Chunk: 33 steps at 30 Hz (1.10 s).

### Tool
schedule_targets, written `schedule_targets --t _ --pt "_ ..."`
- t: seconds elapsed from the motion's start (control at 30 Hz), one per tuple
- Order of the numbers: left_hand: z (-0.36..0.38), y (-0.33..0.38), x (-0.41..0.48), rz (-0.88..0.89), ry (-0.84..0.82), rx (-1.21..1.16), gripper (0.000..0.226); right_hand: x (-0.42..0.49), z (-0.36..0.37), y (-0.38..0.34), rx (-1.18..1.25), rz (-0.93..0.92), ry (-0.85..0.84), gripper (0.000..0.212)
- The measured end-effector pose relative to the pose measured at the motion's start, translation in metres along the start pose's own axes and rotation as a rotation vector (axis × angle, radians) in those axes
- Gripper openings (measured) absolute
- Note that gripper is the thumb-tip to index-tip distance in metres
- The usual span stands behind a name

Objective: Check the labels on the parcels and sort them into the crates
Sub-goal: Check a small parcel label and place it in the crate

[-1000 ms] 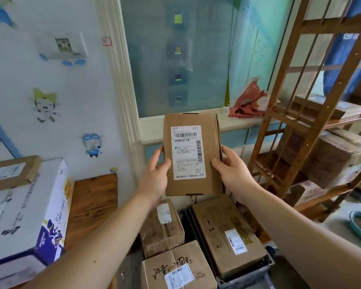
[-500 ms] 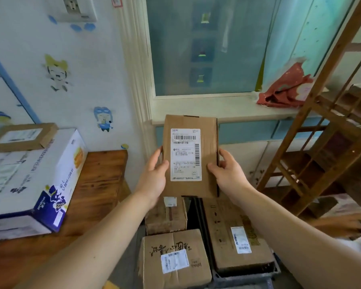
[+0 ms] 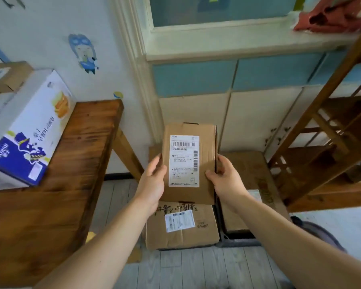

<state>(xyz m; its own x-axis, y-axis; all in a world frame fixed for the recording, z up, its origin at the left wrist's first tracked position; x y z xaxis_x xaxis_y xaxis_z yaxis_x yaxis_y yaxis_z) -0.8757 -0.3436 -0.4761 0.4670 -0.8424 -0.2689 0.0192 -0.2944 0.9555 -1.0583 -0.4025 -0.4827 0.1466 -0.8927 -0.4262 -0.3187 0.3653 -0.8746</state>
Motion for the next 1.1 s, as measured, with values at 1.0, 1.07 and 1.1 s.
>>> schedule_targets --t 1.0,1.07,1.1 --pt "0.002 -0.382 0.080 -0.038 0.154 -0.044 0.042 0.147 0.141 0.337 0.027 0.061 -0.102 0.042" --pt "0.000 -0.381 0.083 -0.013 0.146 -0.057 0.043 0.147 0.144 0.334 0.040 0.045 -0.085 0.047" --pt "-0.001 -0.381 0.085 -0.010 0.145 -0.053 0.044 0.147 0.145 0.332 0.049 0.039 -0.078 0.049"
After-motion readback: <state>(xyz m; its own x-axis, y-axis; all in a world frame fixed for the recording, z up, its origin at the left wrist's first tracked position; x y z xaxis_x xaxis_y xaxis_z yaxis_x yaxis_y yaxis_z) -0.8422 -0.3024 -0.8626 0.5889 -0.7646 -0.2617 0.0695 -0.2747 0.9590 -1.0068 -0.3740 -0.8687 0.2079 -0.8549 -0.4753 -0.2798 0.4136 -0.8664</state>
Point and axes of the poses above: each hand's wrist, its own x-axis towards the middle knuckle, its own z-axis out of the palm, y = z × x, the point moved 1 cm from there along x, towards the middle knuckle, and after that the axes turned 6 degrees about z, right-handed, at the moved point
